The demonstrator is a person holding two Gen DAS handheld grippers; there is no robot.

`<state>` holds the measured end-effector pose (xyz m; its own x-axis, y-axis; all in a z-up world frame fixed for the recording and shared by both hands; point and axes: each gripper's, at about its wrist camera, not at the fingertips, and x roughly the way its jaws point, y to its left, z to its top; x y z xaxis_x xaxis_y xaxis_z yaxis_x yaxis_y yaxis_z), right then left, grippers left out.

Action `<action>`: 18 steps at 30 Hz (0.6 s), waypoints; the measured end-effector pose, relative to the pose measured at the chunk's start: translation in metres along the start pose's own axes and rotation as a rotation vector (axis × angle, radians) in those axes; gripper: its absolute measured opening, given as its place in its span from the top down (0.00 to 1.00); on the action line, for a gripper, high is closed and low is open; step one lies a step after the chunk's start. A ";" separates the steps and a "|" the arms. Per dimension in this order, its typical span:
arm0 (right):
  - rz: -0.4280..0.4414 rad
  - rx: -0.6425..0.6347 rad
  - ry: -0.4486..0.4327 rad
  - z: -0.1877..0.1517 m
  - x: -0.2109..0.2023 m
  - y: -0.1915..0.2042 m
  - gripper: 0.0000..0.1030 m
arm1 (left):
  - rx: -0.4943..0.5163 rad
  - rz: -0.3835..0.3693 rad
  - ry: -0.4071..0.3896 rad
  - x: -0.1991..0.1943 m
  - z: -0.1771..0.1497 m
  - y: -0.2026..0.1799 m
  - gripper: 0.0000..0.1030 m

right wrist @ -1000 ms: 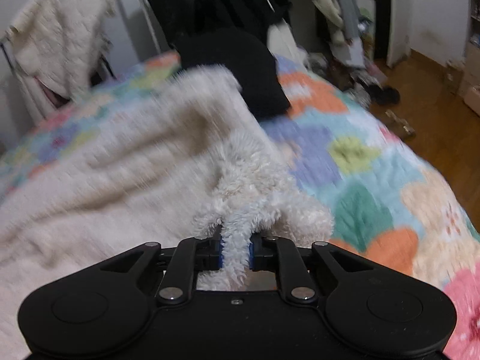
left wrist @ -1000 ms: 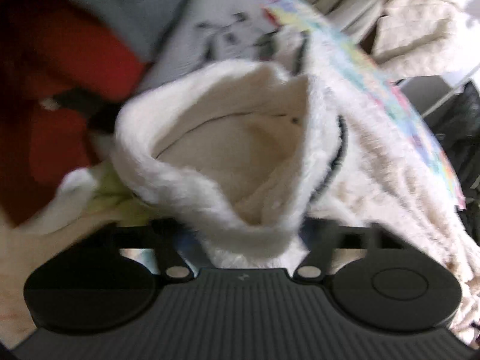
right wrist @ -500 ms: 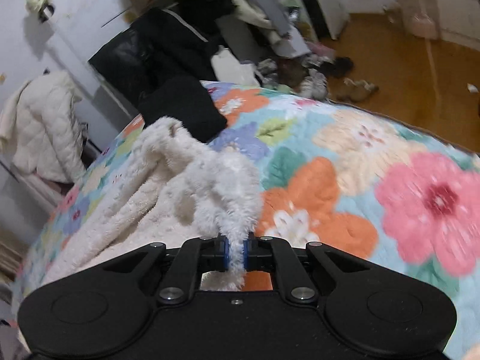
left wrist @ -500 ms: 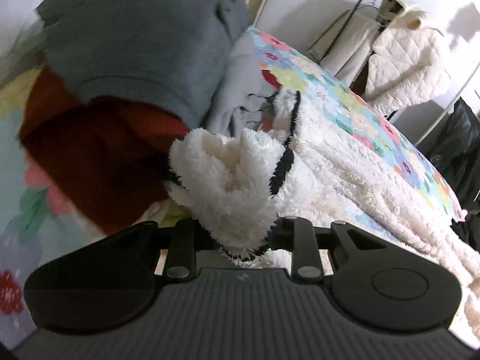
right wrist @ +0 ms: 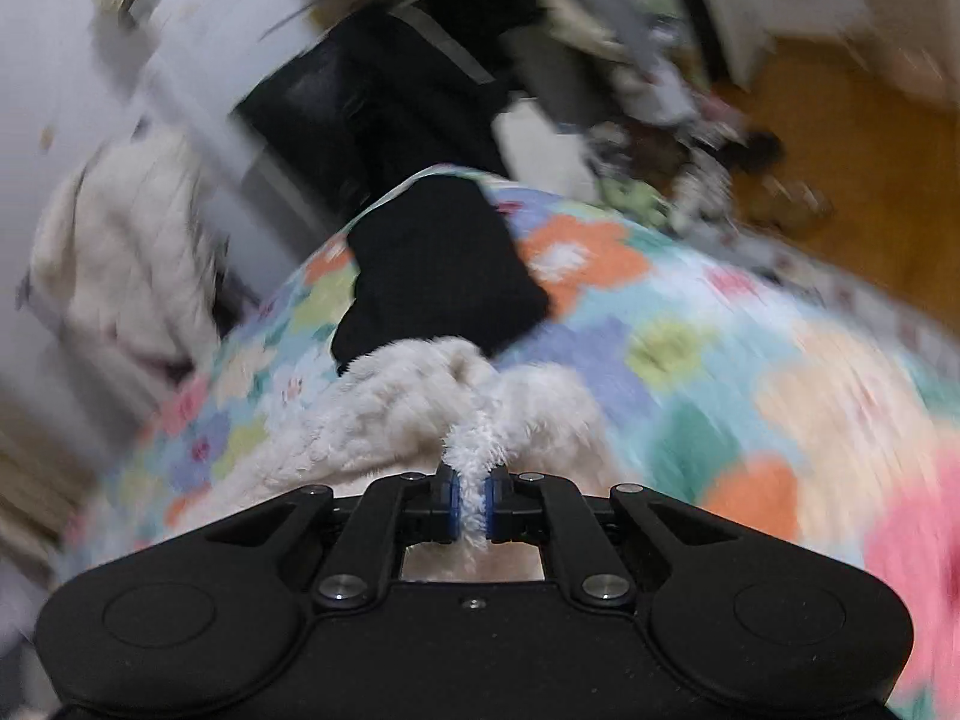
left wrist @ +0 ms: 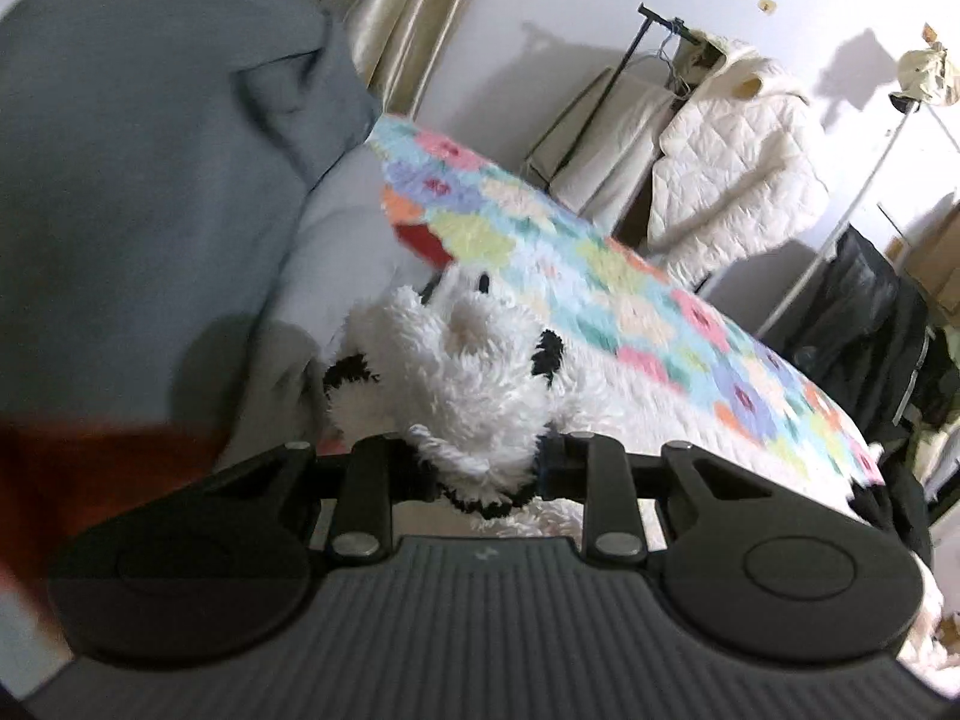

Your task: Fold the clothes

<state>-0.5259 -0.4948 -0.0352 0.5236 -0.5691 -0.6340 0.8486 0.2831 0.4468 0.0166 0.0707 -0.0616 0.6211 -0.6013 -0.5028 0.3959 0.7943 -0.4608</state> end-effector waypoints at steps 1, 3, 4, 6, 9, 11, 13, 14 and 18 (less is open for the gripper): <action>0.001 0.007 0.027 0.013 0.011 0.008 0.93 | -0.031 -0.004 0.008 0.015 0.006 -0.002 0.75; 0.003 0.022 0.082 0.039 0.034 0.023 0.93 | -0.077 0.055 0.113 0.056 0.024 -0.013 0.75; 0.004 0.030 0.109 0.052 0.045 0.030 0.93 | -0.093 0.082 0.181 0.076 0.032 -0.019 0.75; 0.006 0.045 0.164 0.079 0.068 0.045 0.93 | -0.188 0.010 0.202 0.107 0.047 -0.023 0.75; -0.007 0.077 0.229 0.102 0.098 0.057 0.93 | -0.171 0.046 0.190 0.148 0.068 -0.041 0.75; -0.035 0.080 0.236 0.110 0.113 0.058 0.93 | -0.206 0.026 0.174 0.167 0.080 -0.045 0.75; -0.041 0.114 0.241 0.113 0.121 0.053 0.93 | -0.300 -0.012 0.180 0.182 0.088 -0.037 0.75; -0.044 0.131 0.239 0.115 0.126 0.051 0.93 | -0.335 -0.019 0.181 0.188 0.091 -0.034 0.75; -0.021 0.142 0.206 0.119 0.146 0.048 0.93 | -0.324 -0.009 0.157 0.219 0.094 -0.041 0.75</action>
